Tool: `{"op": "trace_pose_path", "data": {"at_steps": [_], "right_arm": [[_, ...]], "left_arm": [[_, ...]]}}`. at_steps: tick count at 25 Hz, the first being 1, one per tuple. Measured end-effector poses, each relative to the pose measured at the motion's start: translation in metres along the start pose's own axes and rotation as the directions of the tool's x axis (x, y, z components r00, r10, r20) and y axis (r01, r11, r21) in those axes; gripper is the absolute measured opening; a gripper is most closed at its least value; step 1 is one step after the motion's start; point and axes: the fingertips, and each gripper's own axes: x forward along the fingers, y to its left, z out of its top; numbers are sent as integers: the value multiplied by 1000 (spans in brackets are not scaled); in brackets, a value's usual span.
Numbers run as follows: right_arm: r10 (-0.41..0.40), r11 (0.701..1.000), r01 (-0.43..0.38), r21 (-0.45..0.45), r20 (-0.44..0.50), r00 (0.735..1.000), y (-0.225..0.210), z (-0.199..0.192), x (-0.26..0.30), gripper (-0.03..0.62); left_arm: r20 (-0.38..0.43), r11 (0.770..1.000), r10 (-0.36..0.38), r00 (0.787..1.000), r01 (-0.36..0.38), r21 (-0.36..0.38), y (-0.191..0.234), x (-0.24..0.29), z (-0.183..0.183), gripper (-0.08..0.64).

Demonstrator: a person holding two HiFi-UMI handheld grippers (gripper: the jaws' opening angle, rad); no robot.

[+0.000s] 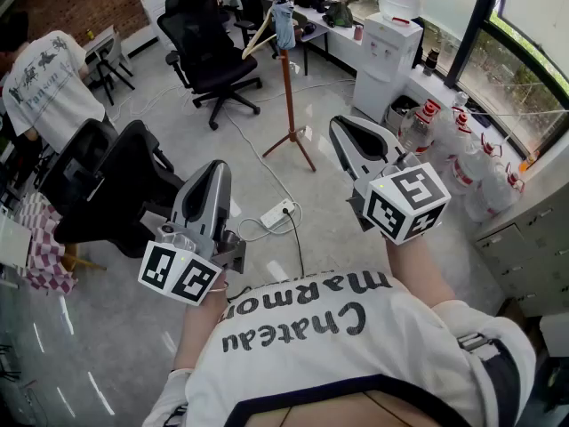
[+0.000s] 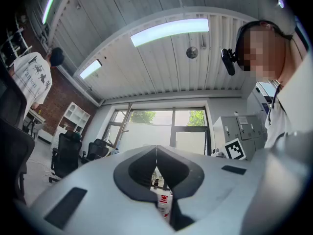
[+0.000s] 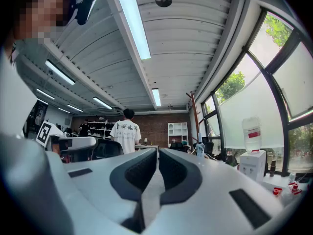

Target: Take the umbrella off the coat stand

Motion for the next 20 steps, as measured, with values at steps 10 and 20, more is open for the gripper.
{"op": "trace_pose_path", "data": {"at_steps": [10, 20], "right_arm": [[-9, 1000, 9, 15, -16, 1000, 16, -12, 14, 38], [-36, 987, 39, 156, -20, 999, 36, -41, 16, 40]], "left_arm": [[-12, 1000, 12, 1000, -12, -5, 20, -16, 1, 25], [-71, 996, -58, 996, 52, -79, 38, -37, -22, 25]]}}
